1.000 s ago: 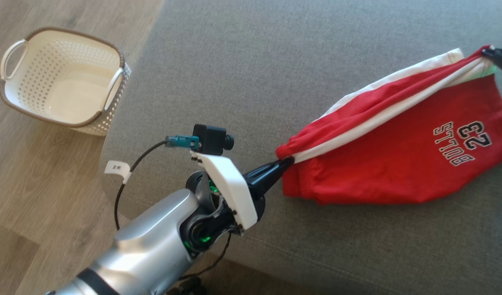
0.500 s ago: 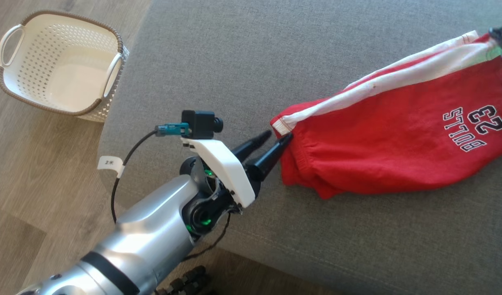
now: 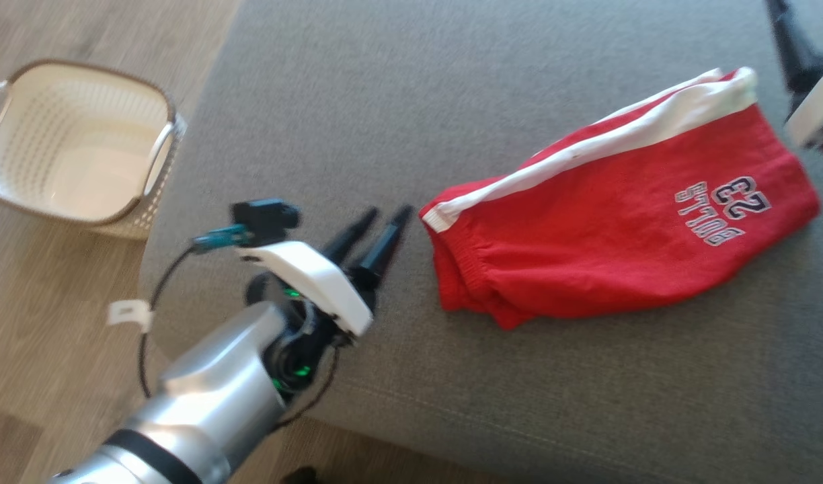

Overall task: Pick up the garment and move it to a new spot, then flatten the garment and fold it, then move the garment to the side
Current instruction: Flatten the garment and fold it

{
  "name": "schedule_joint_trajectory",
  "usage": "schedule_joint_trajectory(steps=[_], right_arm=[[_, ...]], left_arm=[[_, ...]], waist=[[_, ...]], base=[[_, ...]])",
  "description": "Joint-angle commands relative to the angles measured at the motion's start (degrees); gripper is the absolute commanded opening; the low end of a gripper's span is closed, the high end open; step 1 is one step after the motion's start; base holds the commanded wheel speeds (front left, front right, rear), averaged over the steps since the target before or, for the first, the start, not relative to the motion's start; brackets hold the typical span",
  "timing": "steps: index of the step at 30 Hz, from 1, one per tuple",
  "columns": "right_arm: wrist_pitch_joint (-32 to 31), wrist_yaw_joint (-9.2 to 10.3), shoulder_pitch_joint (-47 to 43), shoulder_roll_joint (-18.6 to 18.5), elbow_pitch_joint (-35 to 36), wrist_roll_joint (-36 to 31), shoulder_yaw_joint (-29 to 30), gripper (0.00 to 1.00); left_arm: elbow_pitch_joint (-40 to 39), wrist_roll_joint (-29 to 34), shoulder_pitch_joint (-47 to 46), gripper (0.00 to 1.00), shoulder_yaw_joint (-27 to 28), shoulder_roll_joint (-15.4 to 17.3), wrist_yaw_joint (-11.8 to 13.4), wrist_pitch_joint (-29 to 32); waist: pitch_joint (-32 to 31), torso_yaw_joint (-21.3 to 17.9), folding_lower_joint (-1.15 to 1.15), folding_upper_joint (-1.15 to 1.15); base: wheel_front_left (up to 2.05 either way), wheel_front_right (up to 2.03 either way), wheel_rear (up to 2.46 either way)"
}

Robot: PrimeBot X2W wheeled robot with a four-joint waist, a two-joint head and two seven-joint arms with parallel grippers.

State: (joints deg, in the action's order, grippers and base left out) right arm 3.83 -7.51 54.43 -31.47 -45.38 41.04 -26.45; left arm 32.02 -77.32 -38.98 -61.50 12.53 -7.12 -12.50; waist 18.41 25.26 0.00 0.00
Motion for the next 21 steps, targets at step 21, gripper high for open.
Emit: schedule_joint_trajectory(steps=[21], right_arm=[[11.16,0.02,-38.00,19.85,32.78,-36.17,23.01,1.00]], left_arm=[[-21.46,41.46,30.96,1.00,50.21,-9.17,1.78,-2.49]], waist=[[-16.35,-12.32,0.00,0.00]], base=[[0.00,0.00,0.00]])
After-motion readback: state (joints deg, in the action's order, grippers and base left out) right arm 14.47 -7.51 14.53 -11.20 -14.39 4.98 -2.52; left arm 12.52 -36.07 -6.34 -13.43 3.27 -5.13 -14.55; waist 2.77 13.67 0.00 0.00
